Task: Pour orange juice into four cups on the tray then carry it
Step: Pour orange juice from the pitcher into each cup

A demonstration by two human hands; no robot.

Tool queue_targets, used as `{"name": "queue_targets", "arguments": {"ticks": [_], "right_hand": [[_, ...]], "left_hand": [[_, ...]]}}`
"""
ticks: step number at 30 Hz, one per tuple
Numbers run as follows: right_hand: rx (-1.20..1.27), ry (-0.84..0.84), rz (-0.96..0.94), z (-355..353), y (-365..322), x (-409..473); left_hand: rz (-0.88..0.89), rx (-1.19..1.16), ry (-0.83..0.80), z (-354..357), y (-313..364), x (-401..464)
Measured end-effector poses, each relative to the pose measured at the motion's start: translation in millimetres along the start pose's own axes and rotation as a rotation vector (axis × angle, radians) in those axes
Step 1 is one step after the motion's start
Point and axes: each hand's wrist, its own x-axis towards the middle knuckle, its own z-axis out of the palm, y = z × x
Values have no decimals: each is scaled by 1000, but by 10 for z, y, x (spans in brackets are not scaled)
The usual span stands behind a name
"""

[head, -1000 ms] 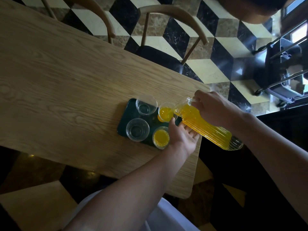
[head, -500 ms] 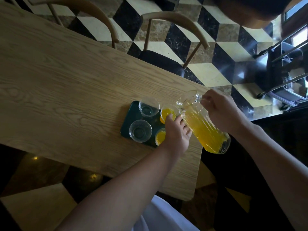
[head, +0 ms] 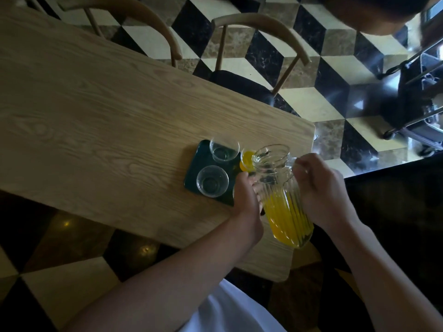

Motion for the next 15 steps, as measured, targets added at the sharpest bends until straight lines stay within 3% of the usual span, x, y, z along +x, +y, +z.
{"name": "queue_targets", "arguments": {"ticks": [15], "right_hand": [[-96,-171,-12,634,-346,-314]], "left_hand": [[-87,-104,44,-726,-178,-51]]}}
